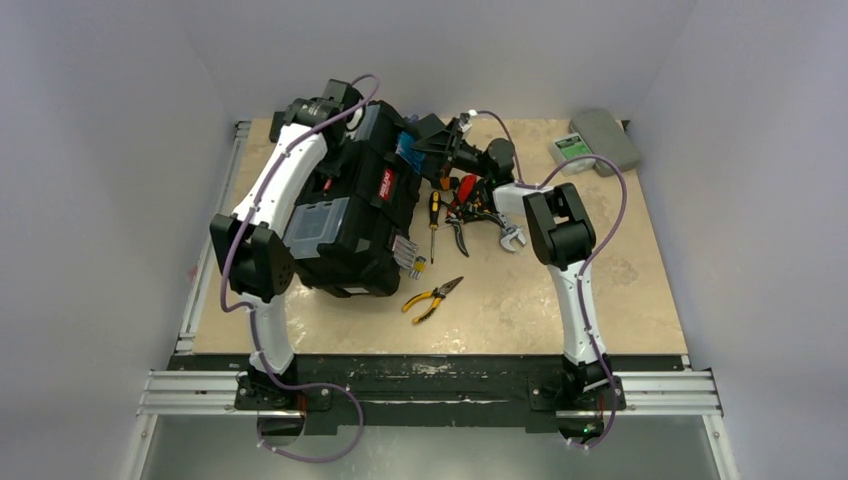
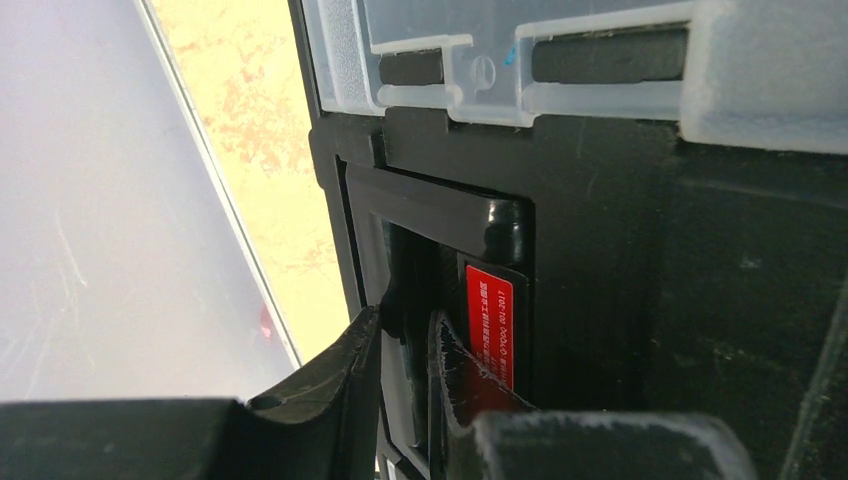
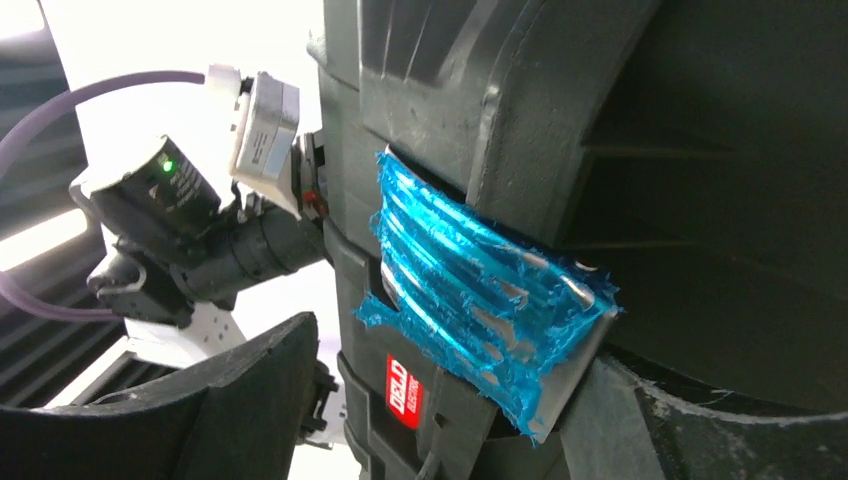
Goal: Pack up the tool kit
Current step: Open the toolbox at the center of the board.
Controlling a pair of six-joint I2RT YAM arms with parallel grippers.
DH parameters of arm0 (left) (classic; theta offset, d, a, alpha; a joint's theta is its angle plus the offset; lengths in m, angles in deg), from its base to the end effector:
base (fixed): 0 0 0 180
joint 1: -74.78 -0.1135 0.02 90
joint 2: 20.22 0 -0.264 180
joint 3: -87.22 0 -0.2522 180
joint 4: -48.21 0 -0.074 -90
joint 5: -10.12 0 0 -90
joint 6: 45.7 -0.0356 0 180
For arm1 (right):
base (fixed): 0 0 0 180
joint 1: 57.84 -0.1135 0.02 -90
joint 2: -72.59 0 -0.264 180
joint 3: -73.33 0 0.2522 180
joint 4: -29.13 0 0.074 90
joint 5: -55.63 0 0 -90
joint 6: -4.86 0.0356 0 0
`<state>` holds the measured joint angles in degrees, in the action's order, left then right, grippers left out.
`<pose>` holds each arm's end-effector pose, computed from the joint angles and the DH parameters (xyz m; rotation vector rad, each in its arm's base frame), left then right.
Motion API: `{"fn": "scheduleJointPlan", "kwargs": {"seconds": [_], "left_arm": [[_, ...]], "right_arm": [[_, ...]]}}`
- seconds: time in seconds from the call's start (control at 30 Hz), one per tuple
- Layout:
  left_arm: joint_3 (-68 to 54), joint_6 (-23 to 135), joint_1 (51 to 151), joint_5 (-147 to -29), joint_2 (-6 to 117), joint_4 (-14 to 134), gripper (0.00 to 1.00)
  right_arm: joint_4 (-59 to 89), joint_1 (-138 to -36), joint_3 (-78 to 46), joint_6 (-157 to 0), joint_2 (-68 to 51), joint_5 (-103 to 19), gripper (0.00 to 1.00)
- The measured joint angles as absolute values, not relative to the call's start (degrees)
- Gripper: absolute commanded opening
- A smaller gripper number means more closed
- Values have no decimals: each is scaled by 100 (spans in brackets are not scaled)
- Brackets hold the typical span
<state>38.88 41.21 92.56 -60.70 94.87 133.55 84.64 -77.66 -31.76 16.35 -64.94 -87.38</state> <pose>0.3965 -0.1149 0.3242 0.4061 2.6783 0.3888 0.4752 0.2015 0.1939 0.1177 1.7707 2.2144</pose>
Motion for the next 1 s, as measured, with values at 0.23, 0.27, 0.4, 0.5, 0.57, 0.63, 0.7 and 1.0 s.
{"fn": "scheduleJointPlan", "kwargs": {"seconds": [0.23,0.27,0.4,0.5,0.57,0.63,0.7,1.0], "left_arm": [[3886,4108,9370,-5889,9500,13366,8],[3886,4106,9387,-5856,9502,13368,8],[3891,4077,9509,-5648,9530,13383,8],[3908,4077,9610,-5410,9570,13411,8],[3912,4077,9686,-5181,9598,13433,8],[3926,4071,9767,-4945,9646,13462,8],[3928,4088,9811,-4870,9657,13473,8],[4028,4167,9968,-4625,9751,13597,8]], "right_arm": [[7913,-7783,-3268,1532,-6514,-8780,46],[7870,-7783,-3268,1512,-6540,-8784,44],[7839,-7763,-3268,1515,-6610,-8830,43],[7747,-7748,-3268,1469,-6610,-8845,43],[7704,-7746,-3268,1423,-6608,-8845,40],[7638,-7746,-3268,1379,-6588,-8843,37],[7570,-7728,-3268,1357,-6586,-8885,33],[7046,-7652,-3268,1021,-6470,-9081,48]]}}
